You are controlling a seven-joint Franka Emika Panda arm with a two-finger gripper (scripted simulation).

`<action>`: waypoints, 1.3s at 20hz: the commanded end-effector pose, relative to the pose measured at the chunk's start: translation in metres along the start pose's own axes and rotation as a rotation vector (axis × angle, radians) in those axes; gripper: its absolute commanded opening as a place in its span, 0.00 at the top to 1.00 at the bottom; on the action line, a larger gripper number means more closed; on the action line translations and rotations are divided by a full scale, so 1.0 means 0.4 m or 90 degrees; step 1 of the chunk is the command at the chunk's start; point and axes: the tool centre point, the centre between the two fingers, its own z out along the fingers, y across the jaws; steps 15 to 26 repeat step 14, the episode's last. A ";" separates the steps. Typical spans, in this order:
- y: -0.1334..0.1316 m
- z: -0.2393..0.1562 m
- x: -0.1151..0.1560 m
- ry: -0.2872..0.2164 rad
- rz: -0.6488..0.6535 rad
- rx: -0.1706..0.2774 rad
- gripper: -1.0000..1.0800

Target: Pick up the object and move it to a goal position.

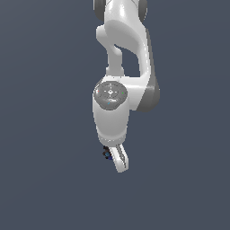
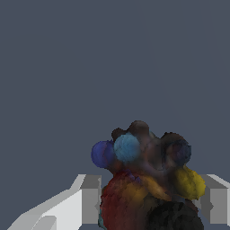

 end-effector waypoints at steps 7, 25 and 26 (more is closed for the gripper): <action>-0.045 -0.024 0.010 0.000 0.000 0.001 1.00; -0.055 -0.028 0.012 0.000 0.000 0.001 1.00; -0.055 -0.028 0.012 0.000 0.000 0.001 1.00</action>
